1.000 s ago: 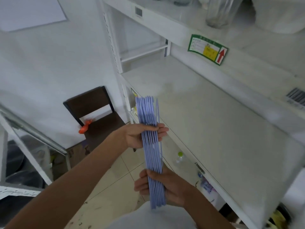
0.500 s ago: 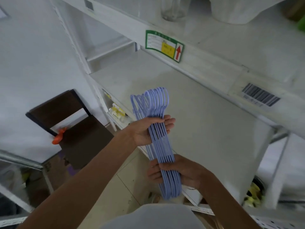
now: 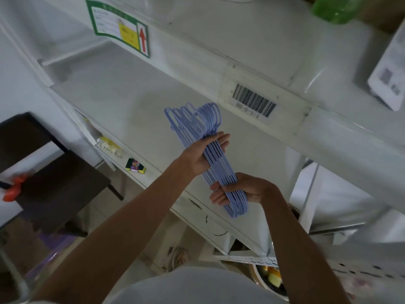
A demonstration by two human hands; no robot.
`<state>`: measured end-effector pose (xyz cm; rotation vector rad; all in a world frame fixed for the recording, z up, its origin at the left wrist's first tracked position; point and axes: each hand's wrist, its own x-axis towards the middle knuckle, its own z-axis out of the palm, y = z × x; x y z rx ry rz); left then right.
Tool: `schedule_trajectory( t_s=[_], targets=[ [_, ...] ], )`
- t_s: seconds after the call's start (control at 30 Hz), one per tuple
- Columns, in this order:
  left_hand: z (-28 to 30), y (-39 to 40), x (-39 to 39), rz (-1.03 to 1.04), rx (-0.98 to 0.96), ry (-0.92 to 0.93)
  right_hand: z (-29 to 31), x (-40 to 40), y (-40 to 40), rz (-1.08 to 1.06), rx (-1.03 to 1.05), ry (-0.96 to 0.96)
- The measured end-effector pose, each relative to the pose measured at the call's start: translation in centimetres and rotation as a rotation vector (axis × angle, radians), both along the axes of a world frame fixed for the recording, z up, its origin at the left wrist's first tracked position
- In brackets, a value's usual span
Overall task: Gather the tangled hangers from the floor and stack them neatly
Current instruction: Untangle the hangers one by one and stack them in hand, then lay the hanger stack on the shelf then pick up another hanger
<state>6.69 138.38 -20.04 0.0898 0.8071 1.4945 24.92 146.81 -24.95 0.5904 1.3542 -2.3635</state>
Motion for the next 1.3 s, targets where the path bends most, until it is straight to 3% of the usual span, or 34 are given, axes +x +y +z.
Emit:
schedule_trajectory(
  t_s=[0.4,0.73,0.9,0.97,1.1,1.23,1.3],
  targets=[
    [-2.9,1.2,2.0,0.011,0.029,-0.036,-1.3,2.9,2.8,-0.034,0.133,-0.064],
    [-4.7,1.0,2.1,-0.011,0.107,-0.017,0.9,-0.4,1.3,-0.164,0.471,-0.111],
    [-5.5,-2.1,-0.8,-0.285,0.148,0.151,0.8,-0.1,0.9,-0.176,0.534,-0.059],
    [-6.1,-4.5,-3.4,-0.442,0.12,0.316,0.6,-0.1,0.9,-0.204,0.527,-0.08],
    [-4.9,-7.7,-10.7,-0.543,0.033,1.003,1.0,0.1,0.9,-0.176,0.585,-0.122],
    [-2.0,-5.1,-15.4,-0.524,0.263,1.677,1.4,-0.2,0.6,-0.153,0.621,-0.162],
    [-1.2,-1.8,-16.2,-0.631,0.385,1.995,1.9,-0.4,0.4,-0.147,0.618,-0.188]
  ],
)
